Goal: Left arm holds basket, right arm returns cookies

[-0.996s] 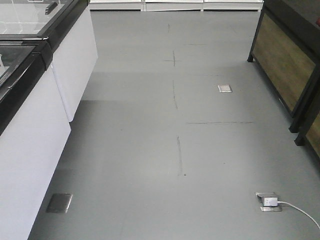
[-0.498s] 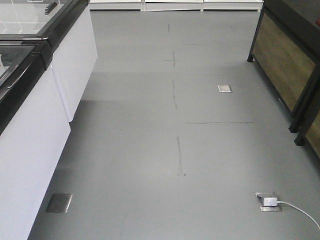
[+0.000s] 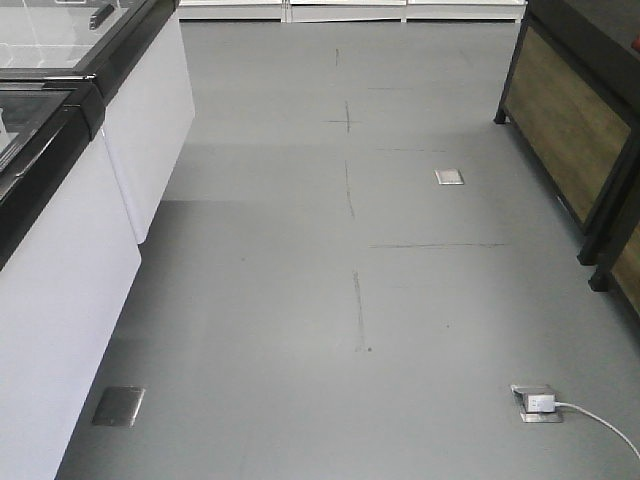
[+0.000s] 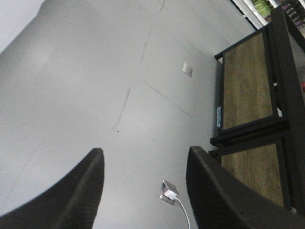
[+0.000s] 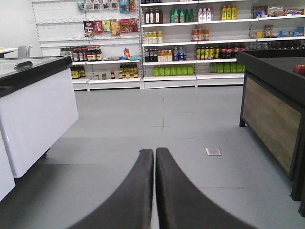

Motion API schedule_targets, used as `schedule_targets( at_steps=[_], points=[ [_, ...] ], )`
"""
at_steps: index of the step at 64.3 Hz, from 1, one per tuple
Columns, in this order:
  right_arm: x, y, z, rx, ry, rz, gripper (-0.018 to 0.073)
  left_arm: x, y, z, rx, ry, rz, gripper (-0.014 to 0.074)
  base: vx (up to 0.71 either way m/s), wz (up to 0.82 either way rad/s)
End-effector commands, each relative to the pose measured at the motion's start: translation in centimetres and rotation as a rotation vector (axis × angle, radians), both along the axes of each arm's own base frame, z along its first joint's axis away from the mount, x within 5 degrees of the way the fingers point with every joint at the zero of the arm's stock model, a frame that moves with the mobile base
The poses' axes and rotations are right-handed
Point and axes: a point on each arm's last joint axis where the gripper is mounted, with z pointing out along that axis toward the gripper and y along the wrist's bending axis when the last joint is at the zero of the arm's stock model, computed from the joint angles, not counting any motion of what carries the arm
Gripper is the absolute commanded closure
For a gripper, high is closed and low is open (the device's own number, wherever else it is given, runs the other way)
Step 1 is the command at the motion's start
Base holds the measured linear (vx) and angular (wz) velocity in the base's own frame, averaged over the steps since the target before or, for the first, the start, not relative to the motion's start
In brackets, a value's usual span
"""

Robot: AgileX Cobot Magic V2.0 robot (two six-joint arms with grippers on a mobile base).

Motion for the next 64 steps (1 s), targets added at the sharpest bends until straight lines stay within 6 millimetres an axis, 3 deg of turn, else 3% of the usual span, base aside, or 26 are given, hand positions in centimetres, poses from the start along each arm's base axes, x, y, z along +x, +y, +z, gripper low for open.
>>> schedule_targets(
  at_steps=[1,8,18,39,64],
  points=[
    [-0.1,0.0,0.7,0.003,-0.086,-0.003,0.0567,0.1,1.5,3.3,0.02,-0.062,0.04,0.0216,0.0,0.0],
    [-0.1,0.0,0.7,0.003,-0.086,-0.003,0.0567,0.1,3.2,5.4,0.075,-0.084,0.028,0.0216,0.0,0.0],
    [-0.1,0.0,0.7,0.003,-0.086,-0.003,0.0567,0.4,5.6,6.5,-0.053,-0.113,0.006,0.0216,0.0,0.0],
    [-0.1,0.0,0.7,0.003,-0.086,-0.003,0.0567,-1.0,10.9,7.2,-0.108,-0.24,0.249,0.0216,0.0,0.0],
    [-0.1,0.0,0.7,0.003,-0.086,-0.003,0.0567,-1.2,16.8,6.8,-0.298,-0.418,0.393,0.0197,0.0,0.0]
  ],
)
